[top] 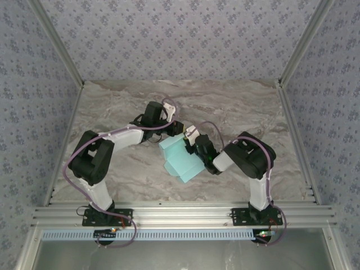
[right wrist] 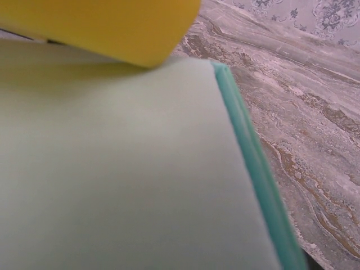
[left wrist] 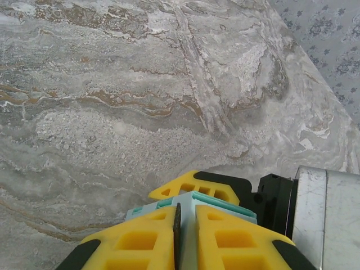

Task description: Fold the paper box

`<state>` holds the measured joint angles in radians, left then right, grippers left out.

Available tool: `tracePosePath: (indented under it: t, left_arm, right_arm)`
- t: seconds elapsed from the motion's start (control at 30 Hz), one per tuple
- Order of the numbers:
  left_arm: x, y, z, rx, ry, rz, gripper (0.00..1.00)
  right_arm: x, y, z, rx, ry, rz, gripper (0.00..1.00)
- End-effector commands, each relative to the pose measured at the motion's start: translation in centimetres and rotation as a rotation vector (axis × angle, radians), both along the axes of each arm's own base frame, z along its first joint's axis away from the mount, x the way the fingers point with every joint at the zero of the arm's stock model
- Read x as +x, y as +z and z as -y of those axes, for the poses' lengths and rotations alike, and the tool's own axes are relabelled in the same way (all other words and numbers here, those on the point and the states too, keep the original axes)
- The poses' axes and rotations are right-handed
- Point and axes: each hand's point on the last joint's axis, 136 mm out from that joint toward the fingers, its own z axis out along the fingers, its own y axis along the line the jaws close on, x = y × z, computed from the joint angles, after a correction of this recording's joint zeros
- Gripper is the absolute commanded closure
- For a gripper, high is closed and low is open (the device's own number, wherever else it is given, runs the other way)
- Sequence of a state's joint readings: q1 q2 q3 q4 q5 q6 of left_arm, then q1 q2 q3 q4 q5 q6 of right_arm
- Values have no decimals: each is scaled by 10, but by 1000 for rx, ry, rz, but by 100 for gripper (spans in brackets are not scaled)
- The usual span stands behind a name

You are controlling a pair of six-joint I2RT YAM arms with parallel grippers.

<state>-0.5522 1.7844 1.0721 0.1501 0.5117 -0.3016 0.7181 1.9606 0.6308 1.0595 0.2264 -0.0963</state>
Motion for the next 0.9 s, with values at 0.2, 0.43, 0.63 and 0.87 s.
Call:
tracePosePath:
  t: [0.2,0.43,0.63,0.87]
  left_arm:
    - [-28,-44,-7,92,-26,-146,84]
    - [-27,-46,-4,81,-24,-156,84]
    - [-28,-47,-2,56,-20,-167,84]
    - [-29,-46,-2,49,-13,-167,84]
  right_arm:
    - [16,-23,28,-34,-190,-38,75]
    - [19,-23,49,-77,-328,-31,86]
    - [18,-24,55,-80,-407,-35,87]
    - [17,-16,54,9,-394,-24,74]
